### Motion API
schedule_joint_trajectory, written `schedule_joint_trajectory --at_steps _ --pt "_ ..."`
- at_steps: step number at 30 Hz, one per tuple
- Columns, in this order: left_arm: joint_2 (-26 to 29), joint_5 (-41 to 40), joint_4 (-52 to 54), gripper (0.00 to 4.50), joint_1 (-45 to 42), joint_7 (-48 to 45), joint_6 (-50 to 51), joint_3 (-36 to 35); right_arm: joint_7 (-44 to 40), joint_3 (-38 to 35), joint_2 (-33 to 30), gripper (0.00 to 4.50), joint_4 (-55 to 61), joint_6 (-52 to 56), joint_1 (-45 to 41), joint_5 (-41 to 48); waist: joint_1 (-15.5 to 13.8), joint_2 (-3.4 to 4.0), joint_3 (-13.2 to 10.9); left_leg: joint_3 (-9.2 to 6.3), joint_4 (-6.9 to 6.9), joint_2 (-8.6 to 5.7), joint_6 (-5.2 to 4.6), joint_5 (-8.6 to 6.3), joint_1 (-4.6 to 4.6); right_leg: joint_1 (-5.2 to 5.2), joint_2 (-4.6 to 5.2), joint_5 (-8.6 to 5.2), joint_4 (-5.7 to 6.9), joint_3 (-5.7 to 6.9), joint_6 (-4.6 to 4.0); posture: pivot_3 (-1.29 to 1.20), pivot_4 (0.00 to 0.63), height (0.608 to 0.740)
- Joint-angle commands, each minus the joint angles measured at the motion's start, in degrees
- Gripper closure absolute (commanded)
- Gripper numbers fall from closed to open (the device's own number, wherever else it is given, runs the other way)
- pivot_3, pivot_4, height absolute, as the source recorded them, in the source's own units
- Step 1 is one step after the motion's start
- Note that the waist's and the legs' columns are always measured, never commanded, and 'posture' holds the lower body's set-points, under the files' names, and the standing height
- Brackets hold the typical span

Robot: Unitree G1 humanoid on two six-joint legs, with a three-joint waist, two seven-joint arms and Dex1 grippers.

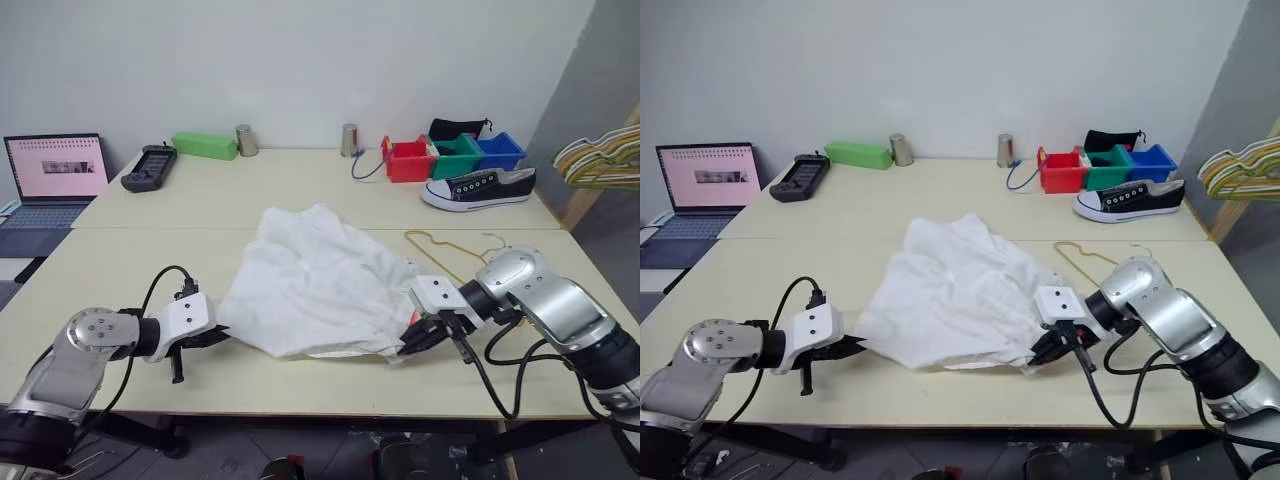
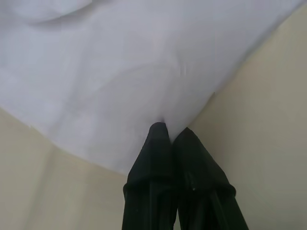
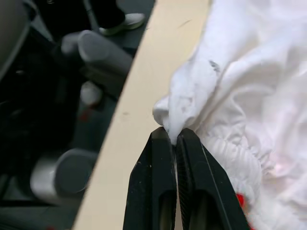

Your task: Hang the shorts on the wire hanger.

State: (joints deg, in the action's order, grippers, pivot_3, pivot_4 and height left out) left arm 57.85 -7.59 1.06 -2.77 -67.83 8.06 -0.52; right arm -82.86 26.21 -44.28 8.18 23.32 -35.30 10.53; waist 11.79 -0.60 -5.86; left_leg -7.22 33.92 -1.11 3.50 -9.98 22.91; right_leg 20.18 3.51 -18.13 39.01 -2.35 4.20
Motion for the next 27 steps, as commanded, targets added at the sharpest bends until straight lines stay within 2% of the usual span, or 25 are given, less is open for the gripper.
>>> schedule_joint_trajectory --at_steps 1,3,6,9,11,14,17,19,20,22,23,24,25,27 --pt "4.42 -4.87 8.71 4.41 3.82 -4.86 3.90 -3.43 4.67 -0.87 1.66 4.50 -2.19 -7.62 -0.41 -4.63 0.07 0.00 0.00 0.02 0.00 0.00 0.00 0.00 0.00 0.00 0.00 0.00 0.00 -0.01 0.00 -0.18 0.008 0.740" --pt "7.08 -6.82 13.22 4.41 7.07 -7.65 5.55 -4.91 5.00 -0.94 1.71 4.50 -1.15 -8.96 1.41 -4.94 0.08 0.00 0.00 0.03 0.00 0.03 0.00 0.00 0.00 0.00 0.00 -0.01 -0.01 -0.01 -0.02 -0.18 0.008 0.740" --pt "9.83 -11.83 20.45 4.41 10.51 -11.36 9.87 -6.80 0.29 -0.28 -1.93 4.50 3.90 -9.38 5.11 -3.51 -0.28 0.00 0.00 0.02 -0.01 0.05 0.02 -0.01 0.04 0.00 -0.02 -0.04 -0.01 0.00 -0.07 -0.18 0.008 0.740" --pt "13.11 -20.70 29.57 4.41 15.42 -17.08 16.65 -10.44 -6.92 -0.45 -9.20 4.50 10.91 -6.89 9.08 1.41 -0.77 0.00 0.00 0.05 0.00 0.02 0.04 -0.03 0.09 -0.02 0.01 -0.10 -0.03 0.00 -0.05 -0.18 0.009 0.740" --pt "14.74 -23.69 32.02 4.41 17.53 -19.88 18.88 -12.31 -9.36 -0.32 -13.34 4.50 13.78 -5.10 10.30 4.92 -0.72 -0.01 0.00 0.11 0.02 0.03 0.07 -0.05 0.03 -0.08 0.06 -0.16 -0.02 -0.02 -0.04 -0.18 0.009 0.740" --pt "15.81 -23.75 28.92 4.41 16.17 -21.54 18.69 -11.66 -9.64 0.58 -16.46 4.50 13.47 -4.01 9.42 7.95 -0.52 0.03 0.02 0.19 0.01 0.15 0.09 -0.06 -0.09 -0.11 0.04 -0.38 0.01 0.03 -0.44 -0.19 0.008 0.740" --pt "10.95 -14.75 12.49 4.41 0.73 -17.72 13.74 -2.13 -6.41 0.07 -8.92 4.50 1.78 -2.53 2.01 5.79 0.06 0.00 0.00 0.68 0.04 0.74 0.44 -0.28 -0.27 -0.18 -0.22 -0.40 0.01 0.12 -0.50 -0.21 0.007 0.740" --pt "3.73 -3.89 -5.69 4.41 -15.92 -10.36 4.96 4.35 1.55 -0.40 0.33 4.50 -14.13 -5.09 -7.65 0.96 1.18 0.02 0.01 0.72 0.03 0.78 0.46 -0.28 -0.41 -0.23 -0.28 -0.34 0.00 0.14 -0.55 -0.22 0.007 0.740" --pt "-0.13 2.13 -16.82 4.41 -25.57 -3.29 0.09 6.72 7.22 -1.20 5.24 4.50 -23.91 -8.02 -13.60 -1.93 1.81 -0.07 -0.05 0.73 0.06 0.77 0.46 -0.28 -0.54 -0.43 -0.28 -0.23 -0.01 0.17 -0.52 -0.22 0.005 0.740" --pt "-5.95 12.45 -37.52 4.41 -43.52 14.25 -7.04 10.12 21.55 -3.55 13.33 4.50 -43.61 -13.76 -26.05 -6.91 2.47 -0.33 0.06 0.58 0.03 0.72 0.42 -0.23 -0.35 -0.51 -0.30 0.14 -0.25 0.21 -0.32 -0.23 0.002 0.740" --pt "-7.91 16.57 -46.41 4.41 -51.47 23.71 -9.90 11.36 28.98 -4.91 16.35 4.50 -52.71 -16.11 -32.04 -8.59 2.87 -0.51 -0.17 0.48 0.12 0.60 0.28 0.33 -0.59 -0.79 -0.34 0.77 -0.23 0.20 -0.14 -0.23 0.002 0.740" --pt "-9.08 19.99 -53.29 4.41 -57.89 31.95 -12.72 12.47 37.27 -5.56 18.39 4.50 -60.09 -19.87 -37.05 -11.04 3.26 -0.62 -0.16 0.18 0.19 0.47 0.39 0.91 -0.27 -0.58 -0.38 1.42 -0.15 0.17 -0.02 -0.23 0.000 0.740" --pt "-9.80 24.27 -59.30 4.41 -65.30 43.97 -15.23 13.99 54.39 -5.32 19.57 4.50 -67.02 -23.53 -43.28 -15.51 3.71 -0.69 -0.12 -0.13 -0.04 0.32 0.18 1.15 0.13 -0.21 -0.39 1.85 -0.45 0.19 0.34 -0.23 0.000 0.740" --pt "-10.38 28.63 -66.92 4.41 -76.14 61.58 -17.81 14.56 78.49 -5.99 19.85 4.50 -74.74 -30.10 -51.63 -21.01 3.90 -0.59 -0.01 -0.99 -0.02 -0.29 0.34 1.80 0.75 0.80 -0.28 2.29 -0.09 0.06 0.51 -0.23 0.000 0.740"
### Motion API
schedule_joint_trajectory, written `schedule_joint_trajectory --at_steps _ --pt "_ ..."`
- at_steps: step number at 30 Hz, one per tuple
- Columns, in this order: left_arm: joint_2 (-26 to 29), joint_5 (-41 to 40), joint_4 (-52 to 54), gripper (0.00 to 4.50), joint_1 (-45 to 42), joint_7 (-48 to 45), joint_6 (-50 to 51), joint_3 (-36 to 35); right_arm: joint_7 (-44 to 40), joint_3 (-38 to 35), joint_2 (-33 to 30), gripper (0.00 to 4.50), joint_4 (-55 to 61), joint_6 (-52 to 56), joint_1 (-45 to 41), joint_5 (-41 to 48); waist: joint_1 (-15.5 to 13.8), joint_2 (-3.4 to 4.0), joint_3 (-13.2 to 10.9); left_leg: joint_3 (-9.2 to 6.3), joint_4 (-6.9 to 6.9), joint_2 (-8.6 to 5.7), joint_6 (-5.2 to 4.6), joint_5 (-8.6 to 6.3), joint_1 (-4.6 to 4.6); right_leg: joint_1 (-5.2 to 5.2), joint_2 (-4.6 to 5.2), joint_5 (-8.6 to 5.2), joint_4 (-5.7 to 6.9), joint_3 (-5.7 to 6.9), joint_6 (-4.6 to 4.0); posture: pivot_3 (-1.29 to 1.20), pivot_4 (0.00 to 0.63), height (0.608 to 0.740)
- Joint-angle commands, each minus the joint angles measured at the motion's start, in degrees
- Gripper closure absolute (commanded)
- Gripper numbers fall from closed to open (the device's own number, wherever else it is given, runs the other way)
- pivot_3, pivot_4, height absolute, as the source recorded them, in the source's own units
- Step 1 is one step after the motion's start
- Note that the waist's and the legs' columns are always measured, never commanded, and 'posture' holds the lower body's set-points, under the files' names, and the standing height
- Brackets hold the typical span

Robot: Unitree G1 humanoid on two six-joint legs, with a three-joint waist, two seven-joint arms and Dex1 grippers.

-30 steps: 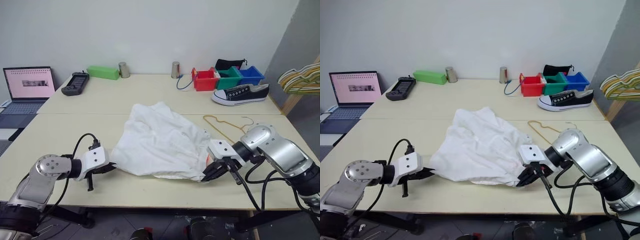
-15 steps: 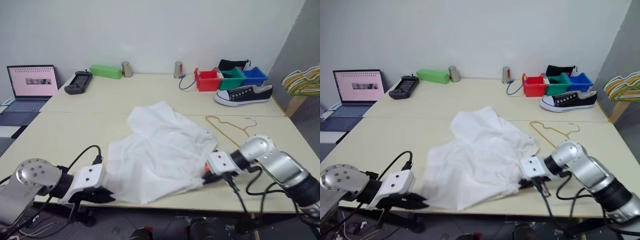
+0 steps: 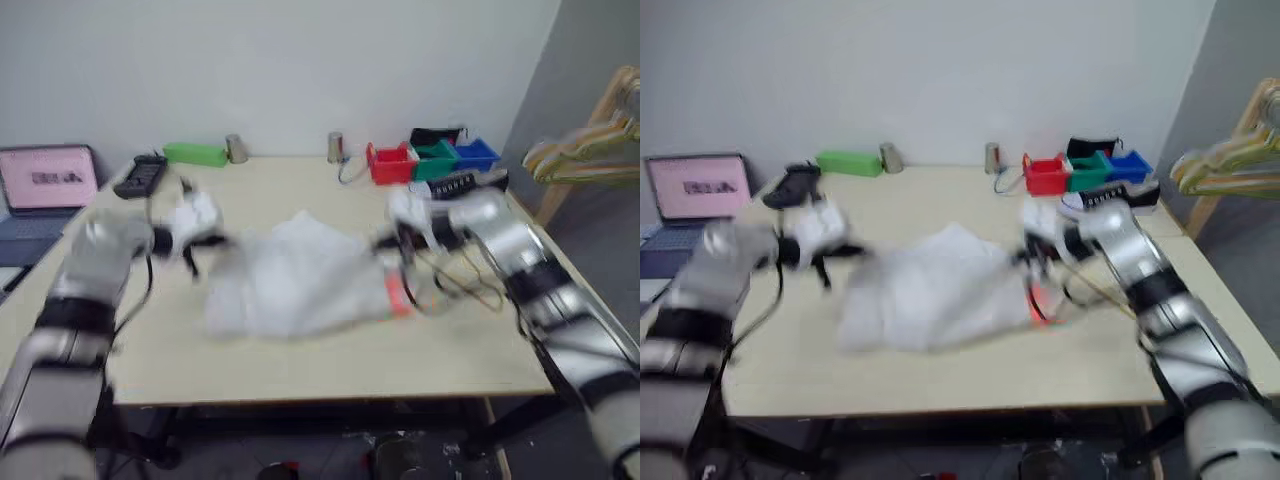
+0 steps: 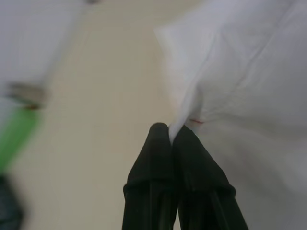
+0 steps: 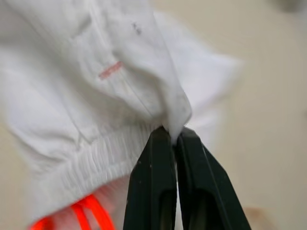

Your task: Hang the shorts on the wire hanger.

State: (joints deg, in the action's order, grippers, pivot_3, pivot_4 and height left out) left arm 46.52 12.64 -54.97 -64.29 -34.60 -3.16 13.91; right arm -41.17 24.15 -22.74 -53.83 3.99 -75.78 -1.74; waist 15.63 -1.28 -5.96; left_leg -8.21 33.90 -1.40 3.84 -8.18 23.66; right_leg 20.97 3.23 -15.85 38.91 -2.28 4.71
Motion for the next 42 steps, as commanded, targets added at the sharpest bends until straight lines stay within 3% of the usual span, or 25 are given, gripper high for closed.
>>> schedule_joint_trajectory --at_steps 1,3,6,8,12,14,16,20,24,27,30,35,42 --pt "1.10 10.13 -12.85 4.41 -18.17 34.54 -7.50 0.46 44.07 -3.83 -2.01 4.50 -14.49 -13.01 -13.57 -10.80 -0.03 0.10 0.09 -0.11 -0.10 -0.10 0.02 0.00 0.25 0.47 0.05 -0.01 0.00 -0.07 0.00 -0.23 0.000 0.740" --pt "1.50 12.04 -15.06 4.41 -22.74 42.25 -10.30 0.72 50.91 -3.40 -1.97 4.50 -16.60 -17.54 -15.71 -13.36 0.10 0.06 0.14 -0.23 -0.28 -0.20 0.46 0.12 1.19 1.48 0.25 0.05 0.17 -0.11 -0.28 -0.23 0.000 0.740" --pt "1.56 13.26 -16.43 4.41 -24.67 44.68 -13.42 0.93 53.09 -2.27 -0.28 4.50 -18.47 -22.09 -14.89 -16.33 0.91 0.40 0.75 0.72 -1.14 -0.48 1.06 0.26 1.15 2.16 0.98 -0.08 0.19 -0.12 -0.07 -0.21 0.005 0.740" --pt "0.74 12.30 -17.20 4.41 -22.81 38.18 -12.98 0.53 49.18 -2.79 1.25 4.50 -19.03 -23.80 -12.82 -16.32 1.78 0.46 0.81 1.02 -1.16 -0.79 0.66 -0.15 1.08 2.16 1.31 -0.30 0.17 -0.17 0.28 -0.21 0.008 0.740" --pt "0.66 9.23 -15.16 4.41 -12.47 18.67 -11.66 0.16 28.97 -2.72 5.27 4.50 -19.40 -23.62 -5.35 -14.76 3.08 0.45 0.81 1.60 -1.00 -1.12 0.25 -0.28 1.09 2.12 1.81 -0.36 0.12 -0.28 0.37 -0.19 0.016 0.740" --pt "1.24 5.11 -10.52 4.41 -5.07 3.80 -7.44 -1.04 17.54 -2.35 6.63 4.50 -18.25 -24.16 -0.83 -13.92 3.58 0.35 0.72 1.68 -0.83 -1.13 0.05 -0.19 1.07 1.99 1.83 -0.35 0.12 -0.28 0.37 -0.19 0.016 0.740" --pt "3.10 -0.31 -0.32 4.41 4.25 -8.29 -1.84 -2.87 12.20 -4.50 7.77 4.50 -17.34 -21.38 2.29 -11.61 4.25 0.33 0.72 1.66 -0.87 -1.11 -0.20 -0.02 1.13 2.09 1.81 -0.25 0.17 -0.26 0.37 -0.19 0.019 0.740" --pt "7.16 -5.81 20.57 4.41 19.08 -17.37 9.50 -6.62 8.44 -4.99 8.61 4.50 -16.17 -18.76 5.60 -12.11 4.72 0.19 0.65 1.44 -0.82 -1.08 -0.31 0.08 1.05 2.10 1.78 -0.19 0.68 -0.16 0.27 -0.18 0.021 0.740" --pt "9.82 -7.82 31.68 4.41 26.47 -20.92 15.92 -8.69 1.40 -2.73 8.68 4.50 -13.20 -18.03 8.62 -13.70 4.33 0.13 0.67 1.05 -0.81 -1.09 -0.60 0.31 0.75 1.88 1.65 -0.17 1.05 0.08 0.25 -0.16 0.022 0.740" --pt "11.93 -9.50 39.22 4.41 31.70 -24.38 19.44 -9.66 -10.54 -0.12 6.74 4.50 -4.21 -17.69 14.16 -13.11 3.51 0.14 0.67 0.73 -1.12 -0.98 -0.64 0.30 -0.77 0.29 1.48 -0.32 0.73 0.33 0.17 -0.16 0.025 0.740" --pt "14.68 -11.35 47.46 4.41 38.75 -28.44 20.56 -10.21 -22.52 2.14 2.42 4.50 12.56 -12.42 22.36 -10.98 2.69 0.17 0.67 0.30 -1.16 -0.82 -0.60 0.26 -1.27 -0.61 1.17 -0.67 0.39 0.43 -0.43 -0.16 0.025 0.740" --pt "18.56 -14.74 58.28 4.41 49.37 -33.71 22.48 -11.73 -32.62 3.24 -4.86 4.50 37.94 -0.53 33.36 -9.07 0.24 0.19 0.67 0.21 -1.12 -0.81 -0.56 0.24 -0.91 -0.38 1.08 -0.53 0.20 0.33 -0.18 -0.16 0.025 0.740" --pt "21.50 -14.04 62.06 4.41 58.15 -34.90 17.43 -11.65 -34.84 3.48 -9.96 4.50 50.62 7.44 39.08 -9.44 -1.42 0.19 0.67 0.32 -1.12 -0.74 -0.17 -0.01 -0.80 -0.18 1.08 -0.72 0.17 0.30 -0.54 -0.18 0.021 0.740"
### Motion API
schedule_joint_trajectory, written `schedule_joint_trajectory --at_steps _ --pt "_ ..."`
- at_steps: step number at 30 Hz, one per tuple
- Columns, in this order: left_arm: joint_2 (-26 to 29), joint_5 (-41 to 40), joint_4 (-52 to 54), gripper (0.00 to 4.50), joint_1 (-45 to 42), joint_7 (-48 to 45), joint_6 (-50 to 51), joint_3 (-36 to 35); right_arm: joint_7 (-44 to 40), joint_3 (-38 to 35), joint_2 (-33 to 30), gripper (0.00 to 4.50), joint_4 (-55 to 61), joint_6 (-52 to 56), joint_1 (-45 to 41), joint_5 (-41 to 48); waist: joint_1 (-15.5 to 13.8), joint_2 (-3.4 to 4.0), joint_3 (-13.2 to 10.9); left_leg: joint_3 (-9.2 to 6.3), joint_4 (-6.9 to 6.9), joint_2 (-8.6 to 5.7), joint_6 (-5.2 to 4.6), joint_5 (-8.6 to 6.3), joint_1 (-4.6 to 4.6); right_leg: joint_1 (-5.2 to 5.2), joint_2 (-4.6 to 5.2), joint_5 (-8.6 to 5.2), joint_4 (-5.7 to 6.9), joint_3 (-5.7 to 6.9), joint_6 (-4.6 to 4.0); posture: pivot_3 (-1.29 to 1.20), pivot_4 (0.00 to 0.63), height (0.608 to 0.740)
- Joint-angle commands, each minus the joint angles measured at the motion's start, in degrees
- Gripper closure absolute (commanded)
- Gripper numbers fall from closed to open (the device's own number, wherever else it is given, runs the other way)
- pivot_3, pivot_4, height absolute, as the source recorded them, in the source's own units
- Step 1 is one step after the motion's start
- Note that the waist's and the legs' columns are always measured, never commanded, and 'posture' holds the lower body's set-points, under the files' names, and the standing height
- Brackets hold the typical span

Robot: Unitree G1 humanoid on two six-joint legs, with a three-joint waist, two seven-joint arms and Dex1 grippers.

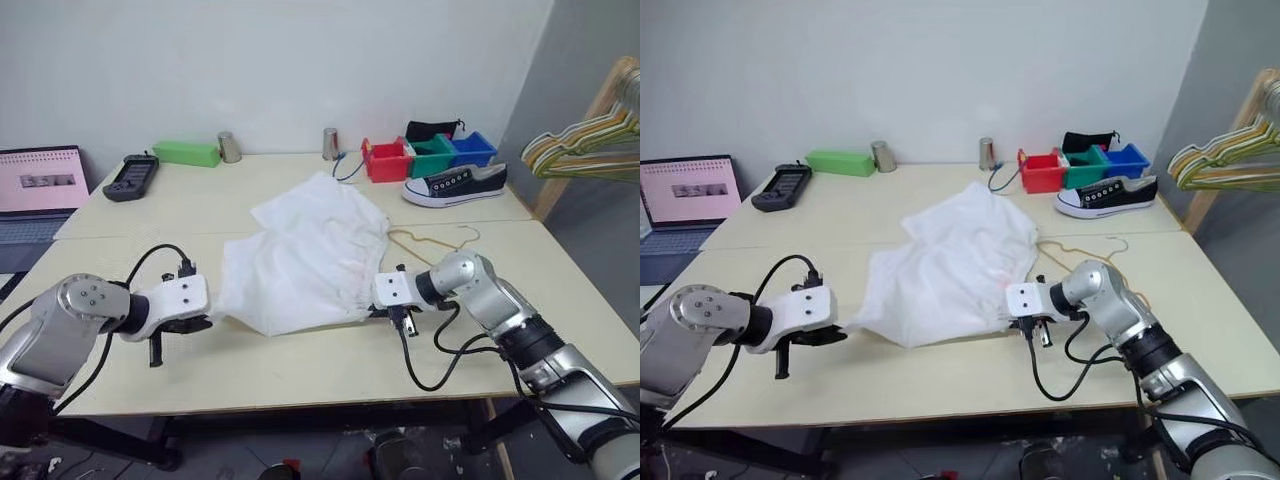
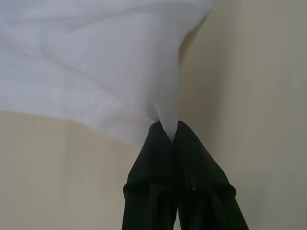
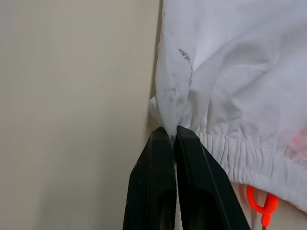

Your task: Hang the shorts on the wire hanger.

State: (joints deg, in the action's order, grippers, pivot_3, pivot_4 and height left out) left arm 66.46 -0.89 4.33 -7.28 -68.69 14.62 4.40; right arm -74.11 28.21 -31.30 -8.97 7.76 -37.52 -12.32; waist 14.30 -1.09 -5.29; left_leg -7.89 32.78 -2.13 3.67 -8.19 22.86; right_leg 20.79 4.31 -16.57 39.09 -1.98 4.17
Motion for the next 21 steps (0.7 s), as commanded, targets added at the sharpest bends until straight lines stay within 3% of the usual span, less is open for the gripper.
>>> schedule_joint_trajectory --at_steps 1,9,21 --pt "1.81 -1.15 3.32 4.41 1.72 -1.39 -0.19 -2.40 -2.65 -0.58 -1.95 4.50 7.25 4.80 1.40 1.71 -0.14 -0.01 0.00 0.00 0.00 0.00 0.02 -0.01 0.00 0.00 0.00 -0.01 0.00 0.00 -0.01 -0.18 0.021 0.740" --pt "3.31 0.31 0.65 4.41 2.13 -2.56 -3.19 -1.39 -12.88 0.29 -9.71 4.50 22.00 11.85 6.89 8.38 -0.36 -0.01 0.00 0.07 0.01 0.00 0.04 -0.03 0.07 0.32 0.11 -0.01 -0.06 0.00 -0.02 -0.19 0.023 0.740" --pt "5.29 -2.86 2.68 4.41 7.35 -7.55 -5.28 -2.84 -13.14 1.13 -11.89 4.50 23.89 16.44 8.34 11.83 0.00 -0.03 -0.01 0.41 0.01 0.63 0.20 -0.14 0.09 0.45 0.09 -0.05 -0.09 0.08 -0.09 -0.20 0.033 0.740"
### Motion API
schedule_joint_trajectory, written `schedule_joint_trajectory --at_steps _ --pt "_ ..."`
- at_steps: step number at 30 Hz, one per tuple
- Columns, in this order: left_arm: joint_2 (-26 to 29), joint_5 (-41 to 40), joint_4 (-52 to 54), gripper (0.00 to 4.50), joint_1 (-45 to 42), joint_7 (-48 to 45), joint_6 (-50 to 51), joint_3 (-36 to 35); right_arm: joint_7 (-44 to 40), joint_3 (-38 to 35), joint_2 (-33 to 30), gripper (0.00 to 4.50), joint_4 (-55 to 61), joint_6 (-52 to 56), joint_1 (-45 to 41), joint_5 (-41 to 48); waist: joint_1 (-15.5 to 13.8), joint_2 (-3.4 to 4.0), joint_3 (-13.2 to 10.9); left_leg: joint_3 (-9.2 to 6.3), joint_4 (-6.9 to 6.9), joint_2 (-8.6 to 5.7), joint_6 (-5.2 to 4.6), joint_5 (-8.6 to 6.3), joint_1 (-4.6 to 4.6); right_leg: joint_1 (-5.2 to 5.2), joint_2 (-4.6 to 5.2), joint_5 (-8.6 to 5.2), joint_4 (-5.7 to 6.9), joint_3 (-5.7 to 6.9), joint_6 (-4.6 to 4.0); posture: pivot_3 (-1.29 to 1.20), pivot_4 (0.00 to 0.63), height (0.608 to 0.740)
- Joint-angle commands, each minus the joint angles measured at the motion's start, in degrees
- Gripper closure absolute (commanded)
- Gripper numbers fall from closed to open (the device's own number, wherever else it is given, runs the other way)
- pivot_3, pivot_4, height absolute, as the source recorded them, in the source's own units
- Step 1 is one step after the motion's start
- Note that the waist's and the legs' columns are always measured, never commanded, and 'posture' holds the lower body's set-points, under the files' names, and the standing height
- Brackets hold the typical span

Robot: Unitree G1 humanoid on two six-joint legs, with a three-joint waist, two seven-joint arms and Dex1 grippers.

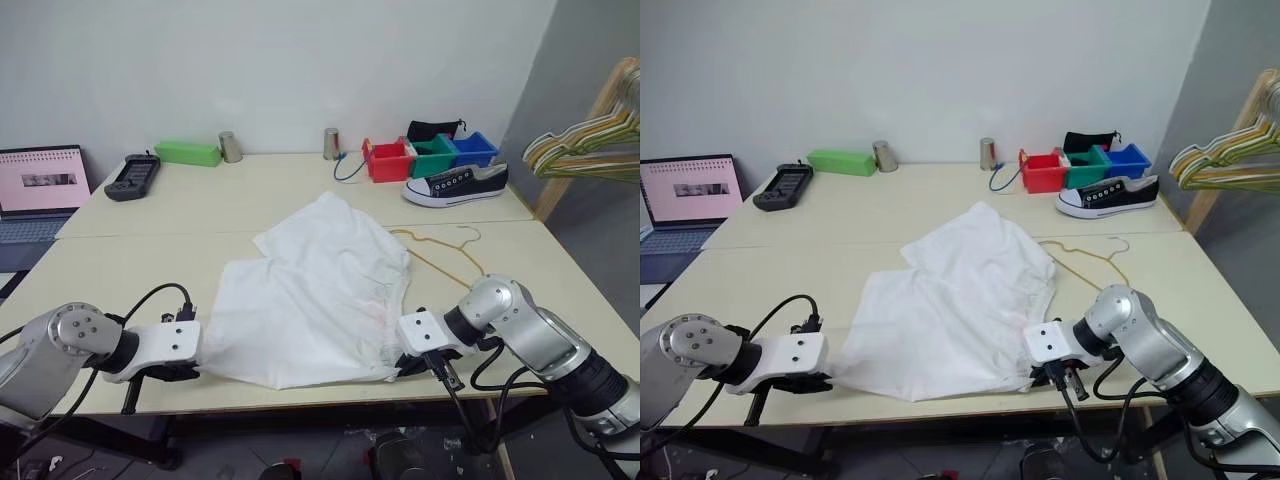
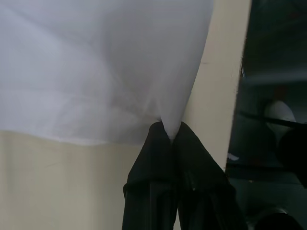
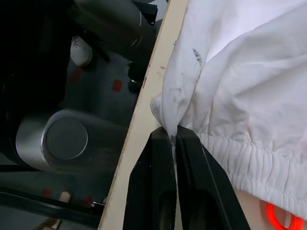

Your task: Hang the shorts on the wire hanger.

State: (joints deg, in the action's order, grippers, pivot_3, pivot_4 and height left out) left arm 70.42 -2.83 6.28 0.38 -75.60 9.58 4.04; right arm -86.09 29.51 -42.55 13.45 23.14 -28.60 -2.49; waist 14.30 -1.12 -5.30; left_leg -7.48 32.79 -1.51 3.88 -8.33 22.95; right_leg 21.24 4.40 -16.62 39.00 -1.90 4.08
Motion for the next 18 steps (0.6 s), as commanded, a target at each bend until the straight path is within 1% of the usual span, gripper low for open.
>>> schedule_joint_trajectory --at_steps 1,4,5,6,8,9,12,13,18 --pt "1.28 -0.90 0.70 4.41 -0.49 -0.67 -0.27 -2.40 -1.15 -0.17 -0.63 4.50 1.45 1.42 -0.66 2.28 -0.02 0.00 0.00 0.05 0.00 0.05 0.00 0.00 0.00 0.00 0.00 0.00 0.00 0.00 -0.01 -0.20 0.033 0.740" --pt "1.08 -0.40 -0.07 4.41 -0.85 -0.65 -1.51 -1.85 -0.97 -0.39 -0.47 4.50 1.09 2.29 -1.09 3.30 0.00 -0.01 -0.01 0.10 0.00 0.10 0.02 -0.01 0.00 -0.02 0.00 -0.02 -0.03 0.02 -0.03 -0.20 0.034 0.740" --pt "0.89 -0.32 -0.20 4.50 -1.10 -0.44 -1.55 -1.78 -1.19 -0.65 -0.67 3.99 1.47 2.96 -1.23 3.86 0.01 -0.01 -0.01 0.12 0.00 0.12 0.04 -0.02 -0.01 -0.01 0.00 -0.02 -0.03 0.02 -0.03 -0.21 0.036 0.740" --pt "0.77 -0.39 -0.24 4.50 -1.32 -0.40 -1.46 -1.74 -1.50 -0.89 -0.97 3.84 1.92 3.37 -1.32 4.35 0.03 -0.01 -0.02 0.12 0.00 0.12 0.05 -0.03 -0.01 -0.01 0.00 -0.02 -0.03 0.02 -0.04 -0.21 0.036 0.740" --pt "0.65 -0.81 -0.20 4.50 -1.63 -0.75 -1.42 -1.65 -1.89 -1.39 -1.33 3.34 2.62 4.46 -1.67 5.42 0.06 -0.01 -0.03 0.13 0.00 0.13 0.06 -0.04 -0.01 0.00 0.00 -0.02 -0.03 0.01 -0.04 -0.21 0.037 0.740" --pt "0.60 -0.84 -0.24 4.50 -1.82 -0.83 -1.43 -1.53 -1.93 -1.54 -1.50 3.20 2.79 4.80 -1.89 5.87 0.08 0.00 -0.05 0.14 0.00 0.14 0.06 -0.04 -0.01 0.00 -0.01 -0.03 -0.04 0.01 -0.04 -0.21 0.037 0.740" --pt "0.24 -0.89 -0.36 4.50 -2.47 -0.87 -1.55 -1.24 -1.85 -2.01 -2.31 2.44 3.17 5.57 -2.64 7.15 0.15 0.01 -0.09 0.15 0.00 0.15 0.07 -0.05 -0.01 0.01 0.00 -0.03 -0.05 0.00 -0.05 -0.22 0.037 0.740" --pt "0.12 -1.32 -0.15 4.50 -2.56 -1.10 -1.39 -1.34 -1.94 -2.31 -2.76 2.05 3.32 5.77 -3.02 7.68 0.15 0.01 -0.10 0.17 0.00 0.16 0.08 -0.05 0.00 0.02 0.00 -0.03 -0.05 0.00 -0.05 -0.22 0.038 0.740" --pt "-0.47 -3.69 0.90 4.50 -3.55 -2.10 0.00 -2.04 -2.28 -4.56 -4.80 1.00 4.32 8.17 -4.83 10.86 0.20 0.02 -0.17 0.21 0.00 0.18 0.12 -0.08 0.00 0.05 0.00 -0.04 -0.08 -0.02 -0.06 -0.23 0.036 0.740"
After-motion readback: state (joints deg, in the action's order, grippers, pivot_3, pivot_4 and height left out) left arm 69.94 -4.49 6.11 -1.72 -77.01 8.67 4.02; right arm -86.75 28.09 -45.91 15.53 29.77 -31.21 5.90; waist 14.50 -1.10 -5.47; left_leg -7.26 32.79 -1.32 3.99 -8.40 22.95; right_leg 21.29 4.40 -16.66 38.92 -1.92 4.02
